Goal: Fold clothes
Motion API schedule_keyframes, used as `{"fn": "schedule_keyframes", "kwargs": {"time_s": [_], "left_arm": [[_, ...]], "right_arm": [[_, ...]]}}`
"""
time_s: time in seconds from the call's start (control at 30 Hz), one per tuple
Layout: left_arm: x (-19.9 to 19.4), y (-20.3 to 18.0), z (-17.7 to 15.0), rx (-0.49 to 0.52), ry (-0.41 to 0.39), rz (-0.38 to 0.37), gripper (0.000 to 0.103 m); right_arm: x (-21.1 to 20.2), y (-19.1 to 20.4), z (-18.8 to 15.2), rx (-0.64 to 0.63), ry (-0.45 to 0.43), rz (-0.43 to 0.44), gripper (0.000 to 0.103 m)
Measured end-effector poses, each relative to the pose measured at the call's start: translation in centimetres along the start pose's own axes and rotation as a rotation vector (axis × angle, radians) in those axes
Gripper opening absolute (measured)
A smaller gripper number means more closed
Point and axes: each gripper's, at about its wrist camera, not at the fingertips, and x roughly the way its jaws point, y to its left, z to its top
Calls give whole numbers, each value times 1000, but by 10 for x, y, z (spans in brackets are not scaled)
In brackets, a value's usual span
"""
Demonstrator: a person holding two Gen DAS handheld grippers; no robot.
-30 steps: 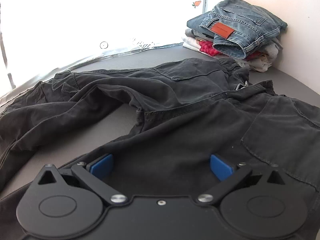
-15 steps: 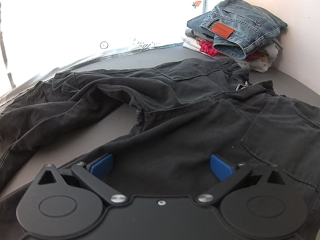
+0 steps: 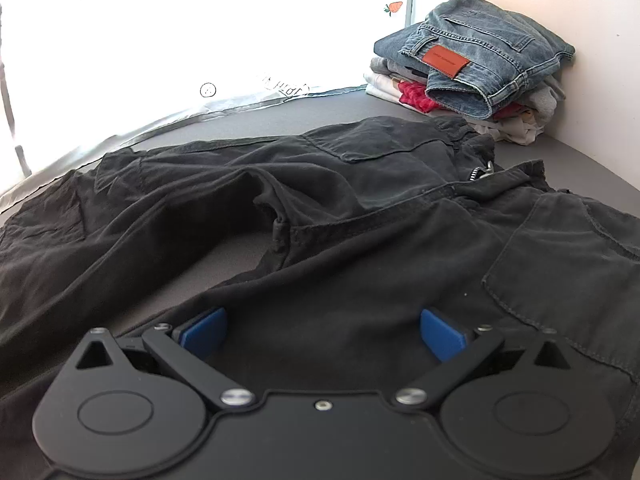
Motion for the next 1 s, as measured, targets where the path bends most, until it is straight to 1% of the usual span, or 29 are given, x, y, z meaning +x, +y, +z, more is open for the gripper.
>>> {"fn": "schedule_keyframes", "kwargs": {"time_s": [0.1, 0.2, 0.3, 0.4, 0.47, 0.5, 0.57, 0.67, 0.73, 0.8, 0.87, 0.93, 0.97, 1.0], "left_arm": [[9, 13, 8, -26, 5, 31, 8], [17, 27, 9, -45, 20, 48, 8], [31, 30, 2, -37, 67, 68, 8], [43, 33, -12, -63, 148, 86, 10], [49, 37, -22, -83, 197, 91, 17], [50, 40, -27, -84, 214, 91, 18], [42, 47, -30, -102, 195, 60, 19], [32, 59, -25, -157, 177, 18, 22], [29, 61, -20, -192, 172, 5, 21], [25, 59, -15, -182, 145, -4, 21], [21, 59, -8, -193, 108, -23, 21], [24, 62, 0, -240, 87, -58, 22], [26, 64, 4, -264, 77, -76, 25], [34, 62, 8, -261, 85, -103, 27]], "right_arm": [[-3, 2, 0, -20, 14, 11, 103], [-11, 6, -3, -63, 44, 65, 103], [-22, 12, -9, -130, 50, 118, 103], [-24, 14, -11, -153, 46, 129, 103], [-22, 11, -8, -135, 63, 143, 103], [-20, 9, -7, -125, 69, 150, 103], [-20, 8, -7, -115, 68, 156, 103], [-20, 11, -10, -112, 55, 153, 103], [-19, 13, -12, -109, 40, 151, 103], [-16, 14, -13, -106, 21, 148, 103], [-16, 15, -14, -106, 8, 148, 103], [-16, 15, -13, -105, 6, 149, 103], [-16, 15, -13, -105, 6, 150, 103], [-16, 15, -12, -105, 5, 150, 103]]}}
